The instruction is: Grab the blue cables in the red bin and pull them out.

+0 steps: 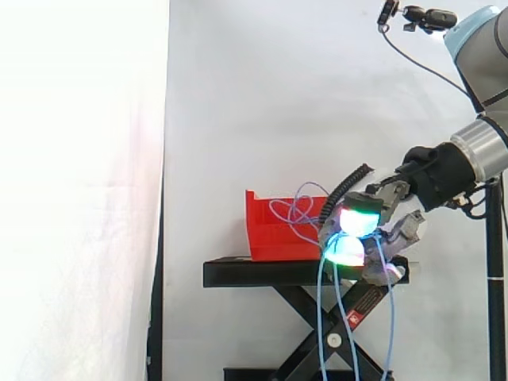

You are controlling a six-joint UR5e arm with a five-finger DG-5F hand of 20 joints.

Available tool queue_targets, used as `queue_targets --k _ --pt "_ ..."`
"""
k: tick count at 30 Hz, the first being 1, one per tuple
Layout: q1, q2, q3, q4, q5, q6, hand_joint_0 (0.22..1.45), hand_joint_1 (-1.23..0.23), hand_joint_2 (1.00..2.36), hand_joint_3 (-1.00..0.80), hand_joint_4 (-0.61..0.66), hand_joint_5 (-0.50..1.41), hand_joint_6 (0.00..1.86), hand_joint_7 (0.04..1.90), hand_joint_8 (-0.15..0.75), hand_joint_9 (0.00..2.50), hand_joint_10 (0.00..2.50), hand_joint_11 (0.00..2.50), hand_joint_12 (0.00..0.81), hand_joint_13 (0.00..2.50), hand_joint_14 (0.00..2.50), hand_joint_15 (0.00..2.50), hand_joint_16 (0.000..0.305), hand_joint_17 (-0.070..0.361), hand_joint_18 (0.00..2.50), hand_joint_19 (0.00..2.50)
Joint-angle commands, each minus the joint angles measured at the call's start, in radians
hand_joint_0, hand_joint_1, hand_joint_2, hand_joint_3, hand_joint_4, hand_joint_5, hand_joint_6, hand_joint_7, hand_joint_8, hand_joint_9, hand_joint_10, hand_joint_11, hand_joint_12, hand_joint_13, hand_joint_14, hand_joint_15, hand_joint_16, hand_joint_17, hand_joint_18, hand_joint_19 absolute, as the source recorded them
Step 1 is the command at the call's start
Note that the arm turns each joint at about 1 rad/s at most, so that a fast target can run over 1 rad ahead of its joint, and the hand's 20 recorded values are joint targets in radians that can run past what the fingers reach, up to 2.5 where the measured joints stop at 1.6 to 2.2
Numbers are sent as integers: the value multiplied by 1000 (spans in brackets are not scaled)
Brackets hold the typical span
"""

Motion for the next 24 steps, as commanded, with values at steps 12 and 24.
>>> queue_targets --k 12,24 --pt "5 1 34 1 -2 -74 905 -831 1000 -1000 63 1035 532 703 224 1219 33 909 261 1618 1864 621 35 79 1198 1214" --pt "5 1 118 -1 -14 -293 902 -840 1000 -1000 66 1046 499 714 211 1269 34 1008 259 1354 2500 648 29 65 1390 1753"
